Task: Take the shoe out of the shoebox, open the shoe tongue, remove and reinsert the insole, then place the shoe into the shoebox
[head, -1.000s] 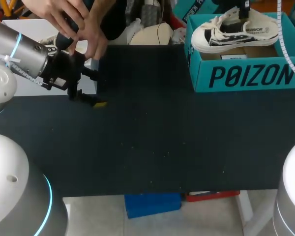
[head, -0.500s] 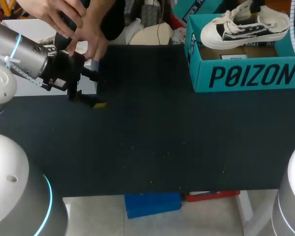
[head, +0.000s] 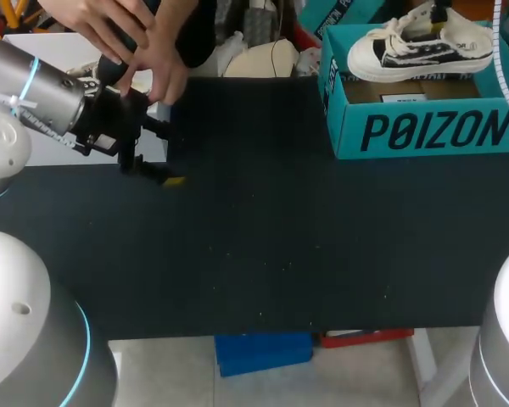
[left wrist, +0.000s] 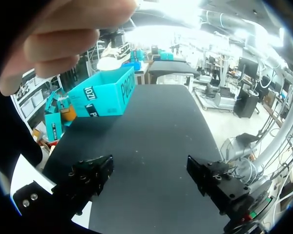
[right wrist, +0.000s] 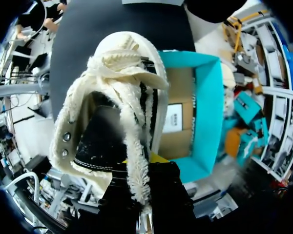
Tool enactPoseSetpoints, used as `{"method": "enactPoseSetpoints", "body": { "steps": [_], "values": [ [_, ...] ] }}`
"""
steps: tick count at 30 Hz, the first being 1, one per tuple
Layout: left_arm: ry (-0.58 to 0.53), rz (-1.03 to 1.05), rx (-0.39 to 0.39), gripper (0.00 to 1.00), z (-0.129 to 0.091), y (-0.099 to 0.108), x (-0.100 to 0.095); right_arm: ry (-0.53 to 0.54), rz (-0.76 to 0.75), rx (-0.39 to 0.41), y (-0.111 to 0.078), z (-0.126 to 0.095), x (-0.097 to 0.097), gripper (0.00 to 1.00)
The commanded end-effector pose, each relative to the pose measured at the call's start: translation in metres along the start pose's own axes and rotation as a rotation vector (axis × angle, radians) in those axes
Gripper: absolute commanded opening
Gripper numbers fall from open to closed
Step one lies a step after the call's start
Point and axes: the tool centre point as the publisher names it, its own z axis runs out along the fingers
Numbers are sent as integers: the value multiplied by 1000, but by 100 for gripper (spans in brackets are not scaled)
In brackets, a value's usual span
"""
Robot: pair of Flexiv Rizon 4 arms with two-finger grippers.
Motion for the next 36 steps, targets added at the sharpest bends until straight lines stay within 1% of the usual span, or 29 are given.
{"method": "enactPoseSetpoints", "body": {
  "steps": [1, 16, 29, 36],
  "values": [
    [-2, -1, -9, 100, 3, -3, -1, 98, 17, -14, 0, 8, -11, 0],
    [-2, -1, -9, 100, 3, -3, -1, 166, 59, -45, -2, 50, -18, 0],
    [-2, -1, -9, 100, 3, -3, -1, 235, 53, -86, 1, 86, -15, 0],
    [-2, -1, -9, 100, 3, -3, -1, 259, 46, -102, 1, 102, -18, 0]
  ]
}}
